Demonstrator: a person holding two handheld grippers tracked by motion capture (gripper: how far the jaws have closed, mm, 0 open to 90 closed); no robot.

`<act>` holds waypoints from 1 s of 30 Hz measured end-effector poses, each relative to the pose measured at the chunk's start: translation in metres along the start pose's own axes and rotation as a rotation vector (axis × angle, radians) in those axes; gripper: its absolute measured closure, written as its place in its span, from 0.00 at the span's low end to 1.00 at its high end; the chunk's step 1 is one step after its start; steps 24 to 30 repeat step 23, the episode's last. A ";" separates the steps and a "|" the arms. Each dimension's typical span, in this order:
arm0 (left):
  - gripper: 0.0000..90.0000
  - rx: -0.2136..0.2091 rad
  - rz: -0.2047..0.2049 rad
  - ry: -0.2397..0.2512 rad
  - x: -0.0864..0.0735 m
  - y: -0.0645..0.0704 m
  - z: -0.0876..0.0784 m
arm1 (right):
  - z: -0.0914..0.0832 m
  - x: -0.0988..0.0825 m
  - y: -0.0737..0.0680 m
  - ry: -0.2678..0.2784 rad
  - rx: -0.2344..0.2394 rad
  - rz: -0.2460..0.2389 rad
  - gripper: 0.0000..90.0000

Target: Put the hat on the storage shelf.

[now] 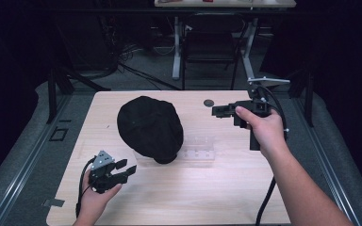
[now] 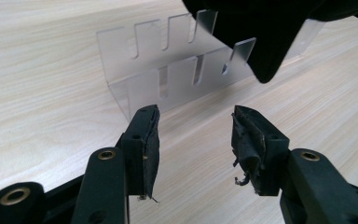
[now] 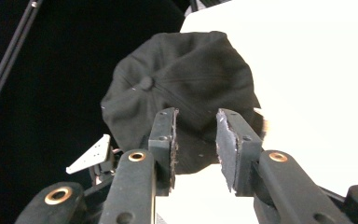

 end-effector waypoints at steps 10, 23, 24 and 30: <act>0.60 -0.010 -0.017 -0.019 -0.016 -0.001 0.008 | -0.009 -0.023 0.023 0.014 -0.131 -0.076 0.75; 0.57 0.011 -0.016 -0.029 -0.025 -0.005 0.010 | -0.012 -0.060 0.056 -0.012 -0.260 -0.155 0.74; 0.57 0.011 -0.016 -0.029 -0.025 -0.005 0.010 | -0.012 -0.060 0.056 -0.012 -0.260 -0.155 0.74; 0.57 0.011 -0.016 -0.029 -0.025 -0.005 0.010 | -0.012 -0.060 0.056 -0.012 -0.260 -0.155 0.74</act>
Point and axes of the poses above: each handheld gripper's, and its own axes: z roughly forward along the jaws, x roughly out of its top, y roughly to its right, the point moved 8 cm from there along z, roughly forward along the jaws, and after that the axes turned 2 degrees about -y, right-handed, at the moved point
